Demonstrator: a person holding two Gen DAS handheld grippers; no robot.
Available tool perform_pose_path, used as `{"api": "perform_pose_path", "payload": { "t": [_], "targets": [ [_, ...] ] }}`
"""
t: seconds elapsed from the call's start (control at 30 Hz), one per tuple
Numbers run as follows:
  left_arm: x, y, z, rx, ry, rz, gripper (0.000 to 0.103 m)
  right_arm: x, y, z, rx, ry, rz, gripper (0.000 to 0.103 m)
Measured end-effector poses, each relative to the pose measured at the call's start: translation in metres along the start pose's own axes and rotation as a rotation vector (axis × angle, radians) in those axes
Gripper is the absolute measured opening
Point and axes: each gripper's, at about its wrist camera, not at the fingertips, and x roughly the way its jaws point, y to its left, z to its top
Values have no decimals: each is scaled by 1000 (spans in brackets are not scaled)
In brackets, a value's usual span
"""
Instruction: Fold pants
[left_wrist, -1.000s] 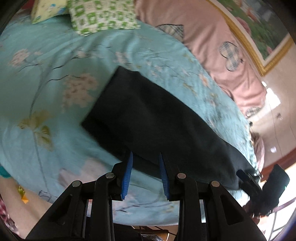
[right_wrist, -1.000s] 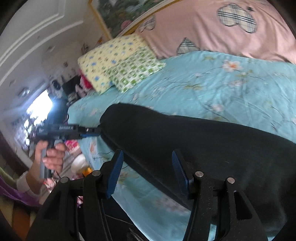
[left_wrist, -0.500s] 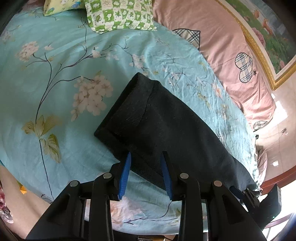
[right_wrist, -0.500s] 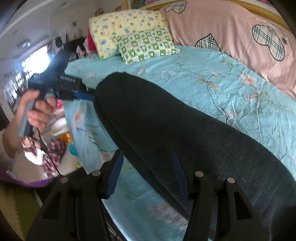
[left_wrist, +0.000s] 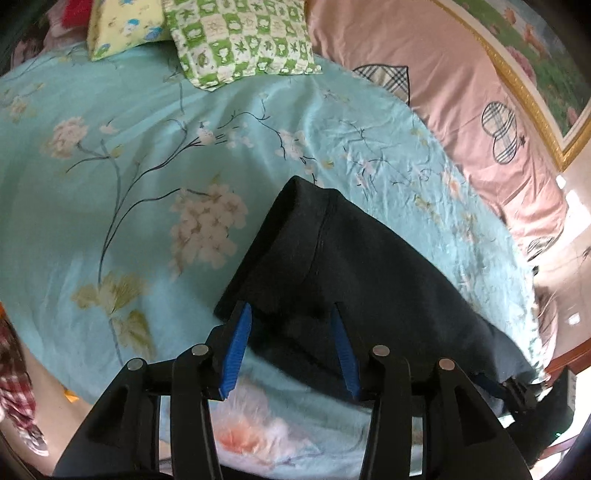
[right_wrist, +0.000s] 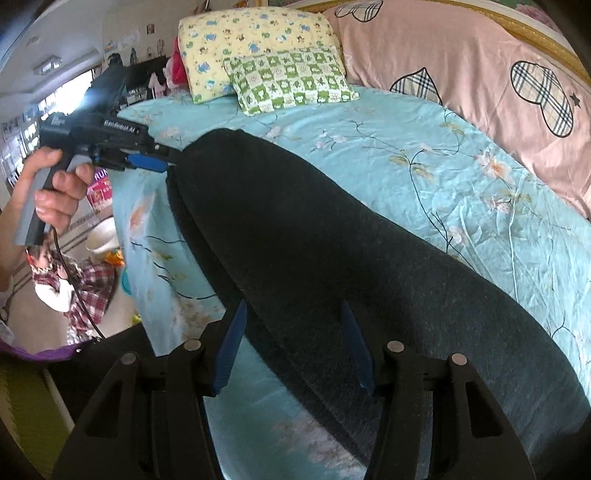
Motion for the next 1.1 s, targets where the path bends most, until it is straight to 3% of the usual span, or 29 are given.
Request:
{"api": "perform_pose_path", "payload": {
  "t": [0.07, 0.1, 0.23, 0.33, 0.37, 0.53, 0.7, 0.8, 0.87, 0.9, 1.1],
  "targets": [
    [8, -4, 3, 17, 4, 26, 39, 3, 2, 0, -18, 13, -8, 52],
    [11, -5, 5, 25, 1, 38, 31, 5, 3, 0, -32, 19, -17, 50],
    [15, -10, 4, 57, -9, 51, 20, 12, 2, -1, -57, 46, -37, 27],
    [3, -12, 1, 69, -26, 19, 14, 10, 2, 0, -70, 42, -34, 8],
    [-5, -13, -1, 70, -33, 4, 14, 7, 4, 1, -79, 32, -35, 7],
    [-33, -15, -11, 94, -76, -19, 14, -15, 9, 5, -96, -12, 4, 6],
    [-14, -7, -20, 103, -34, 32, 19, 2, 8, -1, -68, 51, 26, 6],
    [-16, 0, -23, 67, -29, 35, 31, 7, 5, -2, -13, 82, 47, 15],
    [-23, 3, -25, 54, -39, 44, 39, 0, 3, 1, 26, 61, 87, 32],
    [-27, 3, -25, 52, -47, 56, 43, -8, 1, 7, 48, 32, 111, 35],
    [-29, 7, -26, 26, -38, 67, 52, -27, -41, 48, 211, -82, 140, 37]
  ]
}}
